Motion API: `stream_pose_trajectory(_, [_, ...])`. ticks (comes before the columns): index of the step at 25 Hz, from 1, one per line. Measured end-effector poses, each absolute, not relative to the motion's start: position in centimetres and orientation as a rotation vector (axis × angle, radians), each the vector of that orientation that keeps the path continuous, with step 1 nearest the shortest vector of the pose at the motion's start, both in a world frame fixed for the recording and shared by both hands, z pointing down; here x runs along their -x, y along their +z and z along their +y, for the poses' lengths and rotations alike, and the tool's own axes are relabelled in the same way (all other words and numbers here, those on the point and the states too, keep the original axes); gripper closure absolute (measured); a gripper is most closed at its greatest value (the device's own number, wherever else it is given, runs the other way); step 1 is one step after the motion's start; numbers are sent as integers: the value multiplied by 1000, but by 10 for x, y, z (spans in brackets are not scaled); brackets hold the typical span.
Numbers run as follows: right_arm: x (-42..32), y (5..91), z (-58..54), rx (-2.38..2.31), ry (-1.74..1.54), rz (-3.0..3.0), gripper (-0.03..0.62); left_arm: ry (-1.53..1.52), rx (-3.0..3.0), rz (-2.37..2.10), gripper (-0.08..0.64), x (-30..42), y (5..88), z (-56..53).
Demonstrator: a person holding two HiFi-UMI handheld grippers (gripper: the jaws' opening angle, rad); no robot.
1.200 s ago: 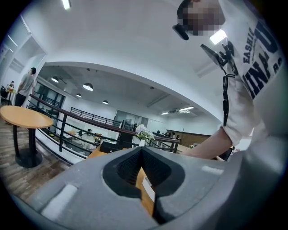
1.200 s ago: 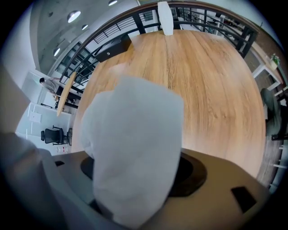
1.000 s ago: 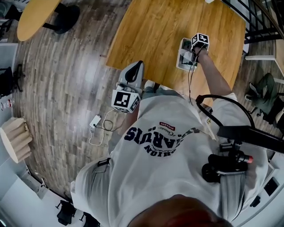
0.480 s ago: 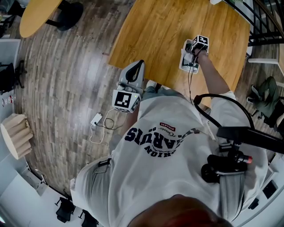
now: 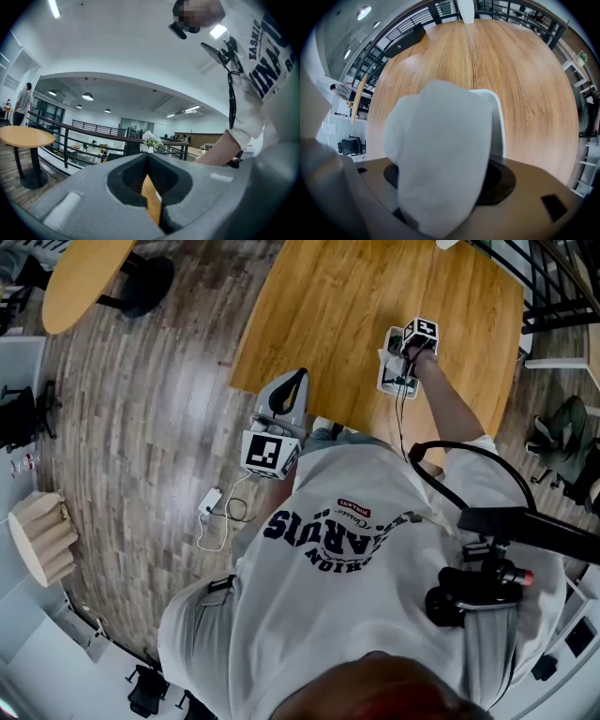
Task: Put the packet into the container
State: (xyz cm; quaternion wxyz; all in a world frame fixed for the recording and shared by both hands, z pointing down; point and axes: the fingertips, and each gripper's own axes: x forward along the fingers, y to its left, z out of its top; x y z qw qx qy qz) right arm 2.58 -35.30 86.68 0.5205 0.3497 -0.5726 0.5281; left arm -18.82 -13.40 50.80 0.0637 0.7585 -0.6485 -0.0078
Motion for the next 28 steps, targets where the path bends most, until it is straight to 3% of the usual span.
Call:
stream_pose_trajectory(18, [-22,833,-358,-862,1246,-1493,192,-31,-2327,-1936,563,187,503,-132])
stream_pose_trajectory(28, [-14,726,-368,-888,1324,-1804,189,-22,-2451,-1843,563,162,486,-145])
